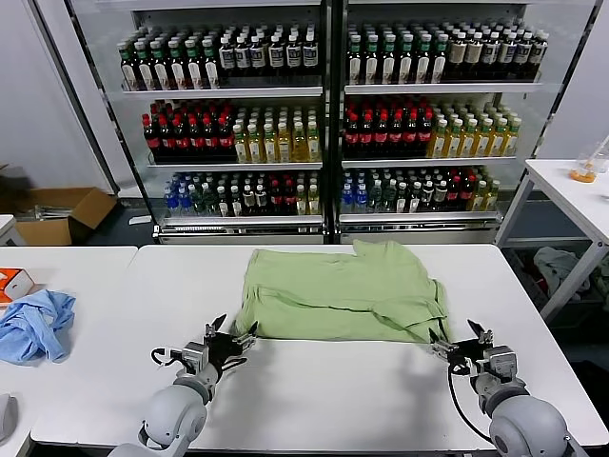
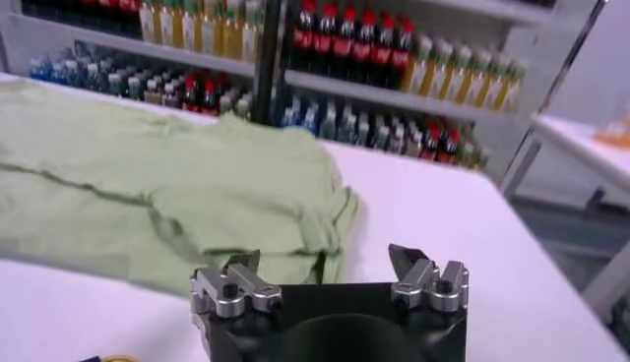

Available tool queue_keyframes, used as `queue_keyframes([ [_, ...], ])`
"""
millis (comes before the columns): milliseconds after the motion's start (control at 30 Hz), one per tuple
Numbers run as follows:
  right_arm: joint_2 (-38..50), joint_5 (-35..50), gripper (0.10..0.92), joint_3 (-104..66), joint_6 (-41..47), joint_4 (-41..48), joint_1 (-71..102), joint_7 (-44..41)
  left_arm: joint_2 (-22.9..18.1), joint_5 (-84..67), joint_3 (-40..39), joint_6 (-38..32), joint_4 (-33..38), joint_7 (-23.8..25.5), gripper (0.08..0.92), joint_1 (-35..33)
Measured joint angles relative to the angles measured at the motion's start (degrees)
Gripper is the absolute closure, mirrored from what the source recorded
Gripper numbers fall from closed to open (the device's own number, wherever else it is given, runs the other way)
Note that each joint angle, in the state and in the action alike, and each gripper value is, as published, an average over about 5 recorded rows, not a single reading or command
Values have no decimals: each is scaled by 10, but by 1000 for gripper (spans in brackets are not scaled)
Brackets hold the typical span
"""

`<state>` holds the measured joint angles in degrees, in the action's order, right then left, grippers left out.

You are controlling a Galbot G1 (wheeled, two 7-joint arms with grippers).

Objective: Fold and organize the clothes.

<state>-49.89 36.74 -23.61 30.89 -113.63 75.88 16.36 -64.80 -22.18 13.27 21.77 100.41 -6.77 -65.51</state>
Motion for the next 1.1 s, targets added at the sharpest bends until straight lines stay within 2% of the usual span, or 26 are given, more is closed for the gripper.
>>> queue_keyframes([
  [433, 3, 35, 820, 19, 11, 21, -16, -1, 3, -7, -1, 2, 1, 7, 701, -13],
  [567, 6, 39, 908, 19, 11, 20, -14, -4, 4, -14, 1, 4, 4, 11, 809, -17],
  [667, 10, 42, 920, 18, 11, 17, -12, -6, 5, -20, 2, 6, 7, 15, 841, -19],
  [1100, 31, 47, 920, -13, 14, -31, 33, -14, 11, -34, 22, 2, 54, 27, 863, -64],
])
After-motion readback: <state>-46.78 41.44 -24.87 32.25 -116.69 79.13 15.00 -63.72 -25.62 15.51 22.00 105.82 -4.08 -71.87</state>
